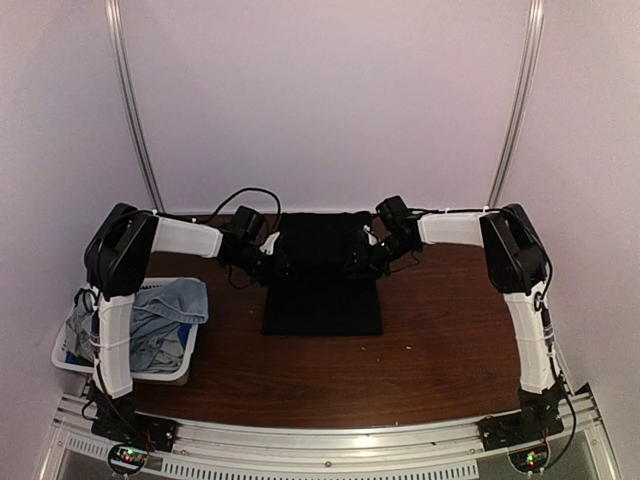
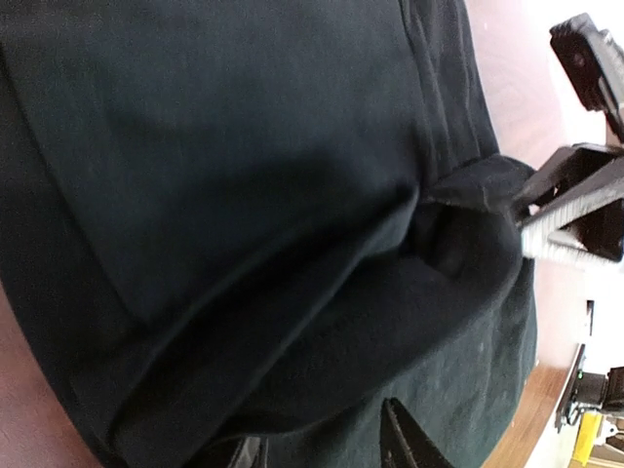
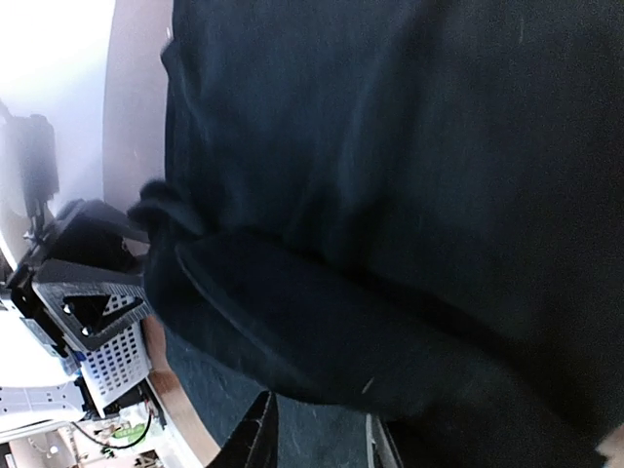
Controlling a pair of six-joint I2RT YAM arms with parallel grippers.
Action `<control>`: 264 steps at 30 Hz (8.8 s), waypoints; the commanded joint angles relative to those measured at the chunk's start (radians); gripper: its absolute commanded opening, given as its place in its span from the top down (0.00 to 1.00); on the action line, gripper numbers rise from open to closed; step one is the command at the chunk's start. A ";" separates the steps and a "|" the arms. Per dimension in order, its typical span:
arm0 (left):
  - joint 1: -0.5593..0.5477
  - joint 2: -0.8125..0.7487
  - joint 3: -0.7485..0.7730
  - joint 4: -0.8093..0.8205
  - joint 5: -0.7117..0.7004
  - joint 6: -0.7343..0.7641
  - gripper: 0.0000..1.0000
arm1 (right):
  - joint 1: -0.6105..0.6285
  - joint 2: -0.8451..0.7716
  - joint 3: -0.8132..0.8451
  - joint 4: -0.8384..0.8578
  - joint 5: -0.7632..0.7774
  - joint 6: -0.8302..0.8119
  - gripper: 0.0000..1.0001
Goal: Fold and stack the mixed laundry pile
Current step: Smooth out the 2/3-rectangle-folded T-shirt at the center of the board, then pick up the 2/3-rectangle-folded T-shirt from the center of the board, then fold the 2/3-rectangle-folded T-shirt at the center of the board, then move the square-folded T-shirt to the center of the board.
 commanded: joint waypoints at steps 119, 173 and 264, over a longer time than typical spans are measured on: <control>-0.151 -0.824 -0.405 -0.388 -0.174 -0.109 1.00 | 0.141 -0.816 -0.606 -0.186 0.262 0.219 1.00; 0.071 -0.028 0.221 -0.231 -0.173 0.124 1.00 | -0.121 -0.161 -0.072 -0.112 0.173 -0.094 1.00; -0.109 -0.556 -0.294 -0.144 -0.125 0.388 0.29 | -0.106 -0.691 -0.560 -0.220 0.159 -0.467 0.46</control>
